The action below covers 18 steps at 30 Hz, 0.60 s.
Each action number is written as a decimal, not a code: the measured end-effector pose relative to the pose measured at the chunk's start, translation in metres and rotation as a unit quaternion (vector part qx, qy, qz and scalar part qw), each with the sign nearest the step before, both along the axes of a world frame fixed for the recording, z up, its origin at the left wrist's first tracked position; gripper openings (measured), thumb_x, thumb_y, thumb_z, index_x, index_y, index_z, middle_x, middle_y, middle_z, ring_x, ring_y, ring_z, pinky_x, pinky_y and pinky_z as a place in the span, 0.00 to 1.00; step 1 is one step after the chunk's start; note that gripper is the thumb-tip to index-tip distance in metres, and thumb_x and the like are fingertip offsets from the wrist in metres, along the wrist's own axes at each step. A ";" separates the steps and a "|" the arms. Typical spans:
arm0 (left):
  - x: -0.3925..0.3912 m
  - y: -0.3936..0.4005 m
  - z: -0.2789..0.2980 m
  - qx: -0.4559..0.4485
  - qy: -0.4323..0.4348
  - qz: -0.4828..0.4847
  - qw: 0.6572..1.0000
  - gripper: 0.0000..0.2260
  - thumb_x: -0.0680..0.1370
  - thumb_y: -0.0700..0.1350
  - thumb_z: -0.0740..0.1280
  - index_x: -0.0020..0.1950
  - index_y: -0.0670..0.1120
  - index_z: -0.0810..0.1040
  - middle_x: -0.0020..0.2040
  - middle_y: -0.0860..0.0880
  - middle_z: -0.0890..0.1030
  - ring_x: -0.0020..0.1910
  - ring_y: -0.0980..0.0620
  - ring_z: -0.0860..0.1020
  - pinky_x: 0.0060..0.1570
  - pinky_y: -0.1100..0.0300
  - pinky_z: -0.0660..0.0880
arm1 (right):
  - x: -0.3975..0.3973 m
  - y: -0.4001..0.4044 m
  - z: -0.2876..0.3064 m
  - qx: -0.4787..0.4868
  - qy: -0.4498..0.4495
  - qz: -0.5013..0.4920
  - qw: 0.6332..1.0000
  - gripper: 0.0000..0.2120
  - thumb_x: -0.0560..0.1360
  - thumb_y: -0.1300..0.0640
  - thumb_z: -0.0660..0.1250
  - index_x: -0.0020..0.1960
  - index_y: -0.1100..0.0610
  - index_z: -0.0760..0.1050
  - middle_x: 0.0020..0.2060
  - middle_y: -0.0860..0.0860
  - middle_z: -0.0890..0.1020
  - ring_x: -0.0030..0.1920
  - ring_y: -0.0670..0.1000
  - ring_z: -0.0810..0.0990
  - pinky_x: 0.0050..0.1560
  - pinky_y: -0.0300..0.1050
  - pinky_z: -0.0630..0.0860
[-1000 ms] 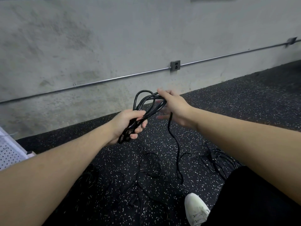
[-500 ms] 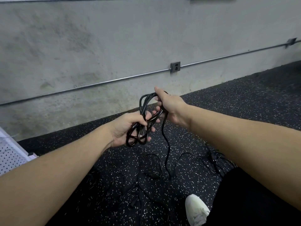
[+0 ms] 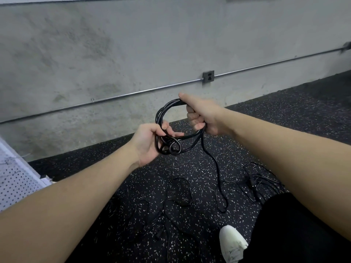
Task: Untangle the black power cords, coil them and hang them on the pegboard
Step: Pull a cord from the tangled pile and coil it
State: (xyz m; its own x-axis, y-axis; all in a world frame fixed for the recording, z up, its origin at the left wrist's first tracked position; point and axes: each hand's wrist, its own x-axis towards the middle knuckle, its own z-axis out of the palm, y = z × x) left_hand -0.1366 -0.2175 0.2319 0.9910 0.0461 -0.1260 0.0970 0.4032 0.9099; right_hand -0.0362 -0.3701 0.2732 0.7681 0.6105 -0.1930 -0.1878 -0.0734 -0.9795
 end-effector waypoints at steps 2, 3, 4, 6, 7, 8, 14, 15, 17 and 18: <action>0.003 -0.006 0.001 0.001 -0.003 0.025 1.000 0.07 0.66 0.34 0.55 0.37 0.46 0.66 0.34 0.48 0.70 0.40 0.46 0.84 0.61 0.45 0.74 | 0.002 -0.001 -0.002 -0.021 -0.021 -0.002 1.000 0.26 0.83 0.39 0.59 0.32 0.50 0.57 0.23 0.45 0.58 0.23 0.44 0.53 0.20 0.36 0.52; 0.004 -0.008 0.001 -0.009 -0.006 0.040 0.999 0.07 0.65 0.35 0.55 0.37 0.46 0.66 0.34 0.48 0.69 0.37 0.46 0.83 0.61 0.44 0.74 | 0.003 -0.002 -0.003 -0.029 -0.032 -0.001 0.999 0.26 0.83 0.39 0.58 0.32 0.50 0.57 0.23 0.44 0.58 0.23 0.45 0.54 0.20 0.36 0.53; 0.005 -0.011 0.003 -0.025 -0.014 0.051 0.998 0.06 0.65 0.35 0.54 0.37 0.46 0.66 0.33 0.48 0.69 0.34 0.46 0.81 0.63 0.43 0.74 | 0.003 -0.003 -0.003 -0.034 -0.044 -0.001 0.998 0.25 0.83 0.39 0.58 0.33 0.50 0.57 0.22 0.44 0.58 0.24 0.45 0.54 0.20 0.36 0.54; 0.005 -0.016 0.008 -0.058 -0.035 0.068 0.995 0.05 0.65 0.37 0.55 0.36 0.45 0.67 0.31 0.48 0.68 0.30 0.47 0.75 0.62 0.44 0.76 | 0.006 -0.004 -0.003 -0.041 -0.072 -0.008 0.996 0.24 0.83 0.39 0.58 0.34 0.51 0.58 0.22 0.44 0.59 0.23 0.45 0.55 0.20 0.37 0.57; 0.006 -0.017 0.010 -0.060 -0.039 0.076 0.995 0.04 0.66 0.38 0.55 0.36 0.46 0.67 0.30 0.48 0.67 0.29 0.48 0.72 0.56 0.48 0.78 | 0.008 -0.004 -0.004 -0.046 -0.091 -0.017 0.995 0.24 0.83 0.39 0.58 0.34 0.51 0.58 0.22 0.44 0.60 0.23 0.45 0.56 0.21 0.37 0.58; 0.008 -0.018 0.011 -0.048 -0.034 0.083 0.995 0.02 0.68 0.40 0.57 0.36 0.46 0.67 0.29 0.49 0.65 0.29 0.49 0.70 0.48 0.52 0.77 | 0.009 -0.004 -0.005 -0.057 -0.113 -0.028 0.992 0.25 0.83 0.39 0.58 0.34 0.51 0.58 0.22 0.43 0.60 0.23 0.46 0.58 0.22 0.38 0.59; 0.016 -0.023 0.002 0.204 0.043 0.075 0.975 0.10 0.74 0.47 0.77 0.44 0.49 0.75 0.27 0.55 0.72 0.29 0.55 0.66 0.40 0.56 0.67 | 0.008 0.000 -0.016 -0.009 -0.095 -0.072 0.993 0.25 0.82 0.41 0.62 0.31 0.50 0.58 0.21 0.45 0.59 0.22 0.47 0.56 0.23 0.38 0.59; 0.016 -0.023 -0.003 0.217 0.046 0.064 0.973 0.13 0.73 0.42 0.78 0.46 0.48 0.74 0.32 0.53 0.75 0.31 0.54 0.69 0.42 0.56 0.70 | 0.008 0.000 -0.016 0.030 -0.063 -0.065 0.995 0.25 0.82 0.43 0.63 0.32 0.49 0.57 0.21 0.45 0.59 0.22 0.46 0.55 0.21 0.38 0.56; 0.014 -0.023 -0.009 0.210 0.041 0.029 0.976 0.17 0.74 0.34 0.75 0.39 0.48 0.68 0.40 0.49 0.78 0.37 0.49 0.77 0.44 0.52 0.78 | 0.007 0.003 -0.017 0.113 0.014 -0.050 0.992 0.24 0.83 0.45 0.63 0.32 0.49 0.57 0.21 0.45 0.59 0.21 0.44 0.54 0.19 0.36 0.51; 0.013 -0.024 -0.010 0.196 0.033 0.012 0.980 0.18 0.75 0.32 0.73 0.38 0.48 0.66 0.45 0.49 0.81 0.44 0.45 0.82 0.49 0.48 0.81 | 0.007 0.003 -0.017 0.147 0.044 -0.049 0.987 0.24 0.83 0.45 0.63 0.32 0.50 0.57 0.22 0.45 0.59 0.20 0.43 0.53 0.18 0.35 0.49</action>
State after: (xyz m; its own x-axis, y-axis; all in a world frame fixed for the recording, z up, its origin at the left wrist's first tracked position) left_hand -0.1240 -0.2419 0.2218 0.9791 0.1280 -0.1579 0.1559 0.0260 0.9874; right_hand -0.0287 -0.3667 0.2562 0.8148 0.5732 -0.0866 -0.2649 0.2352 -0.9352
